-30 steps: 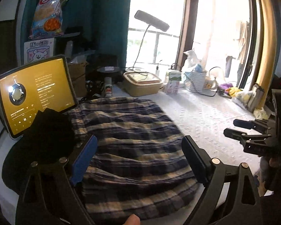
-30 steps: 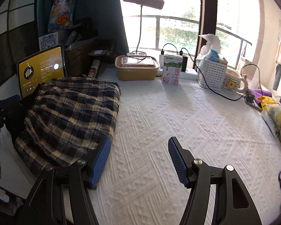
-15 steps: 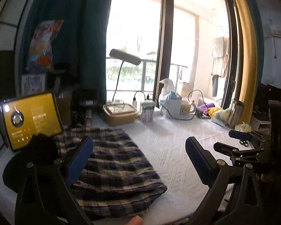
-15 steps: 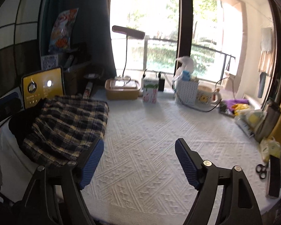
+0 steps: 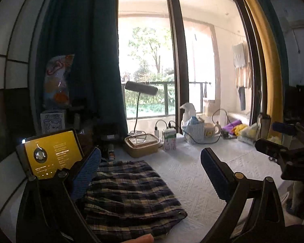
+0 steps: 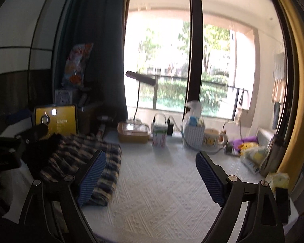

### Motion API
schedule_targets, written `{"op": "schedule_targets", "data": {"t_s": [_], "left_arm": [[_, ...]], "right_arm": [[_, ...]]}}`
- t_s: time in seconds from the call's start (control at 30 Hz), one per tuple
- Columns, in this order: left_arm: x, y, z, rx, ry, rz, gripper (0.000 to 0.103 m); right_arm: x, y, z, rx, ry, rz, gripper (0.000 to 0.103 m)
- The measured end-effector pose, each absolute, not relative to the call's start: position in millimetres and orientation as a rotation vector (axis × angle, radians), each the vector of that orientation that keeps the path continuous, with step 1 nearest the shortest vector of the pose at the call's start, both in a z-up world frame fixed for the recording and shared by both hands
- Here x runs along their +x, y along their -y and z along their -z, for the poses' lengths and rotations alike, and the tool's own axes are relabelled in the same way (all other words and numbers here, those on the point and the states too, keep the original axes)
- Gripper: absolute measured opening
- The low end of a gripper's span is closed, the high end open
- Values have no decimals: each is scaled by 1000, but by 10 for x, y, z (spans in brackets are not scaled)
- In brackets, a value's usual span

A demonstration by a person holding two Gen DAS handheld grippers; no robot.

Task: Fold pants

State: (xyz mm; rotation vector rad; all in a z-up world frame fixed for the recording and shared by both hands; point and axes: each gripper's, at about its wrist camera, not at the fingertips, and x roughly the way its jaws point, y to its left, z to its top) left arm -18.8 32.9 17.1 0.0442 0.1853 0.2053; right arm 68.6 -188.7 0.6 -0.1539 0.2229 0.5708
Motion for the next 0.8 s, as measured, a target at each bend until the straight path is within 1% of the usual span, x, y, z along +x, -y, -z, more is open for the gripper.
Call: {"op": "schedule_targets", "data": {"t_s": [0.13,0.17,0.23,0.5,0.8], "left_arm": [[-253,-351,-196,49,-141,-249,99],[-258,-362,-198,43,-137,-250,102],[-266,-403,-192,22,-134,-249,102],[-216,-547,-113,-48,-178,-228,102],[-213,-535,-89,-56,-209,-207,102]], "right_arm": [[587,1923,-91,-137,-175,-560,98],[584,1925,-91,-131,-175,-558,98],[596,1922,-80,-127,-183,-551,98],[634,1875,-14,-120,-225,-558,98],[621,1836,5,-131,-233,-563,98]]}}
